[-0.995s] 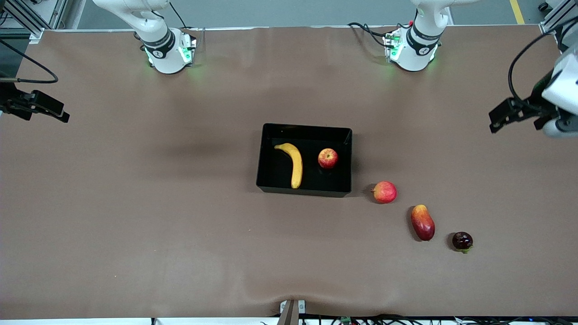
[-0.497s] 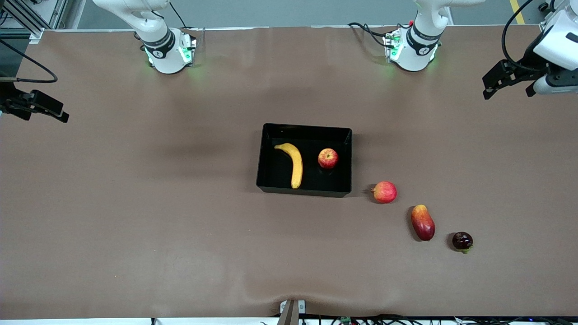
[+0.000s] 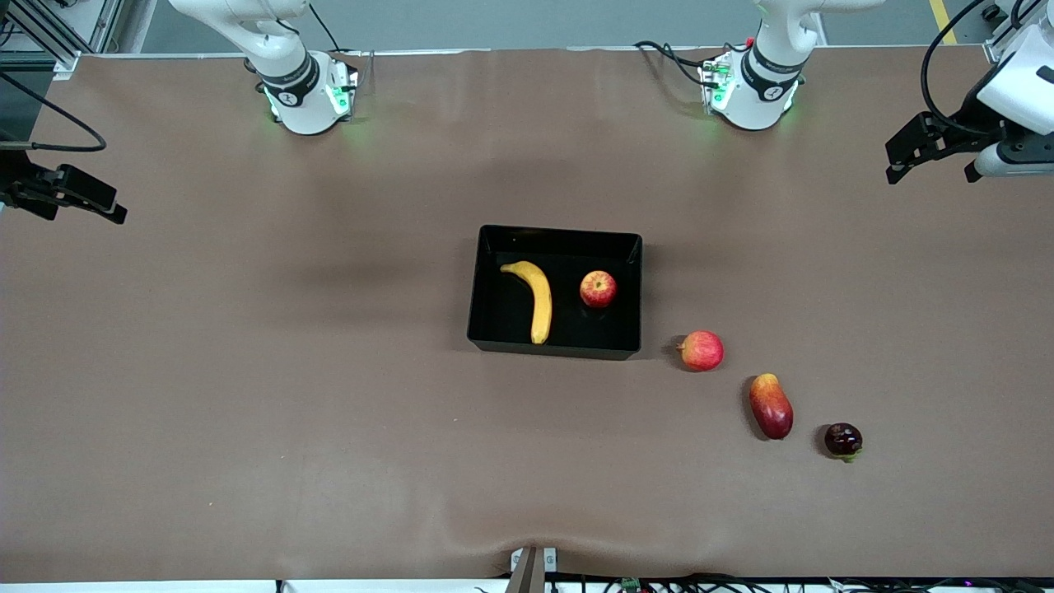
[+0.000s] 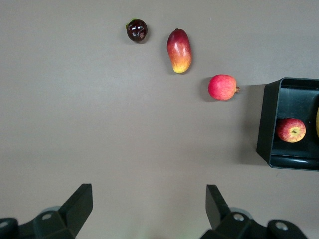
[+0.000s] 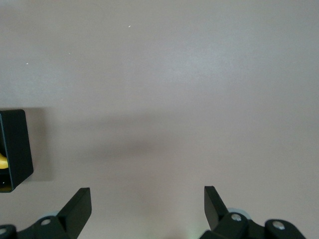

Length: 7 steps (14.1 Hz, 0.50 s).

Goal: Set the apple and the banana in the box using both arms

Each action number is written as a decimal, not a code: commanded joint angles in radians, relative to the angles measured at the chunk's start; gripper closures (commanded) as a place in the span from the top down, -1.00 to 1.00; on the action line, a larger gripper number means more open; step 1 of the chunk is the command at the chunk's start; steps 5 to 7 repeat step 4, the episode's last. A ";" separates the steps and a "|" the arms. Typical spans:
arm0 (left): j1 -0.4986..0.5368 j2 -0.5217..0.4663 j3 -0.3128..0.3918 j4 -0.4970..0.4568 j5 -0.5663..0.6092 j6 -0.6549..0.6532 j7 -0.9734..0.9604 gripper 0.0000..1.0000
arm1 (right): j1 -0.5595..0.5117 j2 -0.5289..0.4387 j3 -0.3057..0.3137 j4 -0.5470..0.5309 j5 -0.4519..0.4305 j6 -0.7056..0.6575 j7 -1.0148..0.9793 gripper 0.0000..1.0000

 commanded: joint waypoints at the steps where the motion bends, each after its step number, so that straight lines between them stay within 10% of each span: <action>1: 0.006 0.004 0.003 0.017 -0.012 -0.018 0.008 1.00 | -0.010 0.011 0.009 0.020 0.016 -0.008 0.006 1.00; 7: 0.023 0.005 0.002 0.019 -0.014 -0.035 0.008 1.00 | -0.013 0.011 0.009 0.020 0.016 -0.008 0.006 1.00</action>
